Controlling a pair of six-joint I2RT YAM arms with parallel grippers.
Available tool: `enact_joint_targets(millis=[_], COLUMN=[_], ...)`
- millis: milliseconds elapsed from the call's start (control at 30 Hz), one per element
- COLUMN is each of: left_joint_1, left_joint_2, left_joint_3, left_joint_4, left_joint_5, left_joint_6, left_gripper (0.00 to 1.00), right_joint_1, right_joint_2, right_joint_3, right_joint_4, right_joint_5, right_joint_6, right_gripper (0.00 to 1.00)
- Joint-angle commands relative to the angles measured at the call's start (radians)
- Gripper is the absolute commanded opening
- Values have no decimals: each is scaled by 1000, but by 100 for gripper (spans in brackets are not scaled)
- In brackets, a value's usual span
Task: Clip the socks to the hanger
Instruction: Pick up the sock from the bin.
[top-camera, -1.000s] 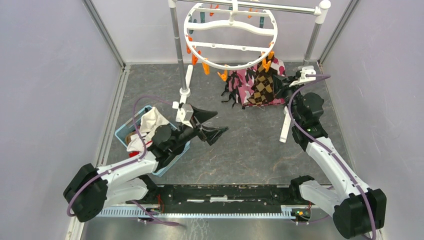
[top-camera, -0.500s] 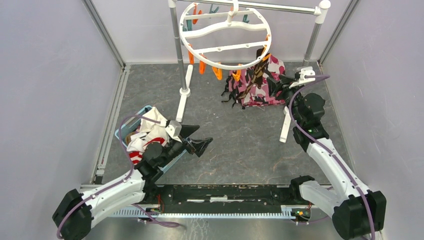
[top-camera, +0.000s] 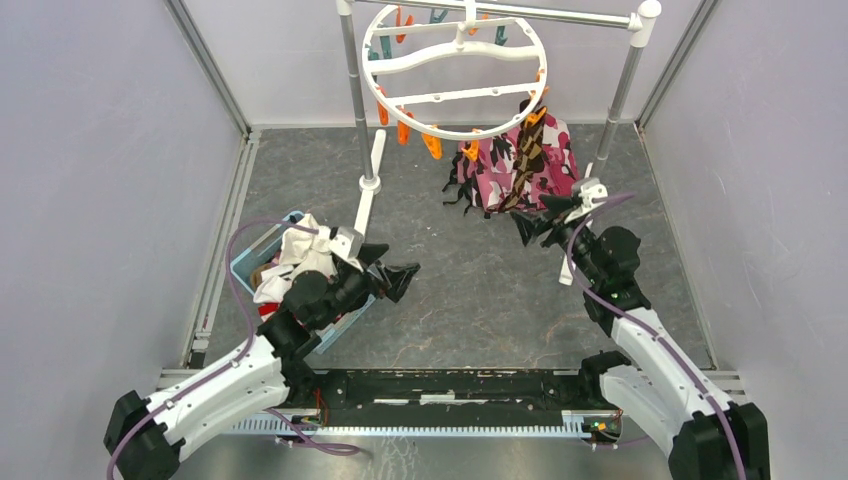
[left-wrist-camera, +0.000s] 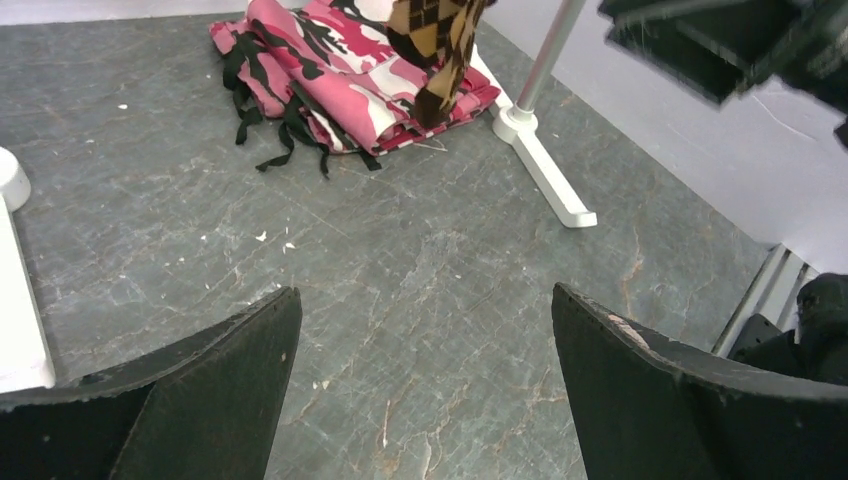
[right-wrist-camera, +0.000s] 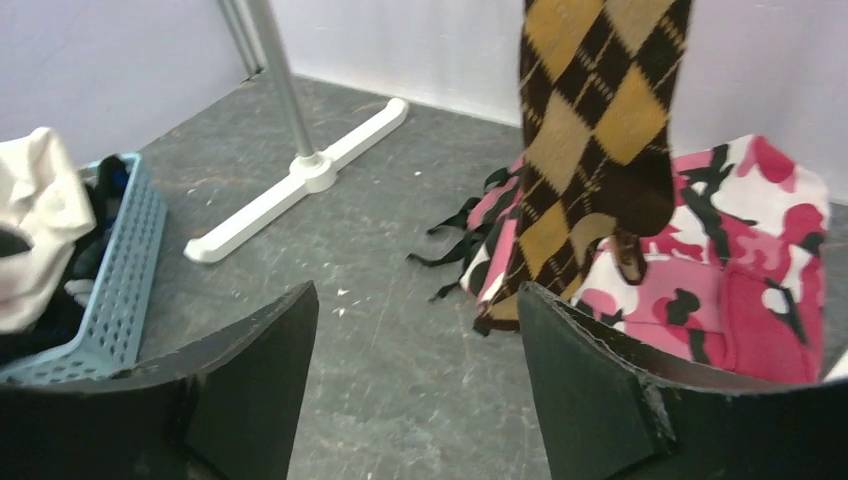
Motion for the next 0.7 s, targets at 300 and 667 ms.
enact_joint_targets(millis=[300,667], left_joint_1=[342,498], left_joint_2=[106,177], left_joint_3=[270,586], left_joint_4=[-209,-859], left_joint_5=[360,49], left_joint_6=[-294,-102], left_gripper=[98,85], right_joint_1=[59,75], right_joint_2=[-270,-291], right_joint_3=[-284,-361], right_joint_4=[58,90], right_joint_5=[-140,-116], right_joint_6=[-43,-25], right_gripper=[91,91])
